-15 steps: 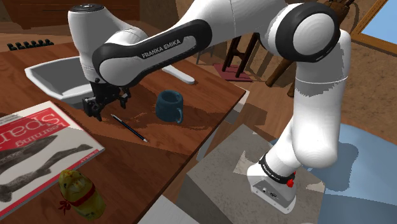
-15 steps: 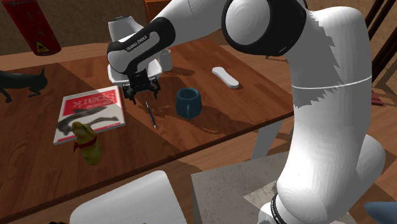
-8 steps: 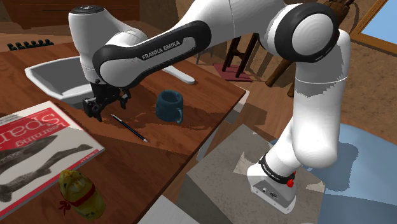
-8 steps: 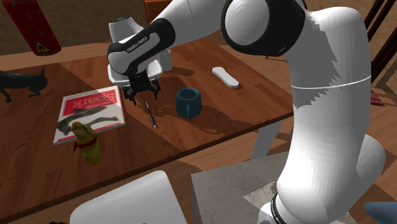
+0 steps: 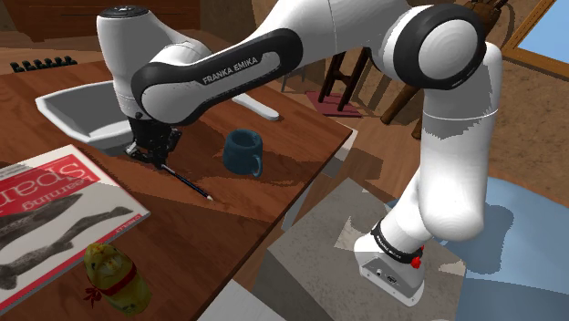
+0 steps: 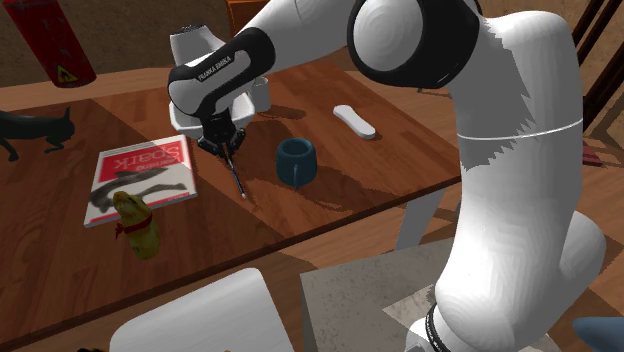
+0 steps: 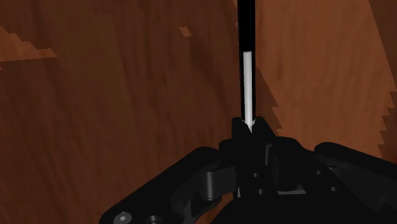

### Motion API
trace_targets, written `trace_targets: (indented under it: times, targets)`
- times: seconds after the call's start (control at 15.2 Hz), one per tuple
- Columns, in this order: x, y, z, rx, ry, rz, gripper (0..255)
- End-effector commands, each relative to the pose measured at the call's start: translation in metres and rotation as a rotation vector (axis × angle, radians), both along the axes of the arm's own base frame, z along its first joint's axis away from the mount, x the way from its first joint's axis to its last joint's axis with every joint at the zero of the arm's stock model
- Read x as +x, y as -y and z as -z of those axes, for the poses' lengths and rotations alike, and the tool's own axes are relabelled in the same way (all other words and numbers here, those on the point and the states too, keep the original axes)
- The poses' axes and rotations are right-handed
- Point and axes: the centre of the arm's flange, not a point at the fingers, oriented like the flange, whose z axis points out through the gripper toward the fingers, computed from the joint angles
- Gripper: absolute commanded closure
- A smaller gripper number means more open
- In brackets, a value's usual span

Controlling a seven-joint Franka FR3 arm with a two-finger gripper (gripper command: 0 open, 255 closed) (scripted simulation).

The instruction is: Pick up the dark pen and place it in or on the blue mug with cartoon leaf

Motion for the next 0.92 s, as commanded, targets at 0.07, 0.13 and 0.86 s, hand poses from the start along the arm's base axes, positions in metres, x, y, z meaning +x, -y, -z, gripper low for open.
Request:
trace_targets:
  times: [0.07, 0.13, 0.86]
  targets:
    - [0.001, 0.002, 0.002, -0.003, -0.002, 0.002, 255]
    - [-0.001, 0.002, 0.003, -0.003, -0.002, 0.002, 255]
    - [-0.001, 0.002, -0.055, -0.003, -0.002, 0.002, 255]
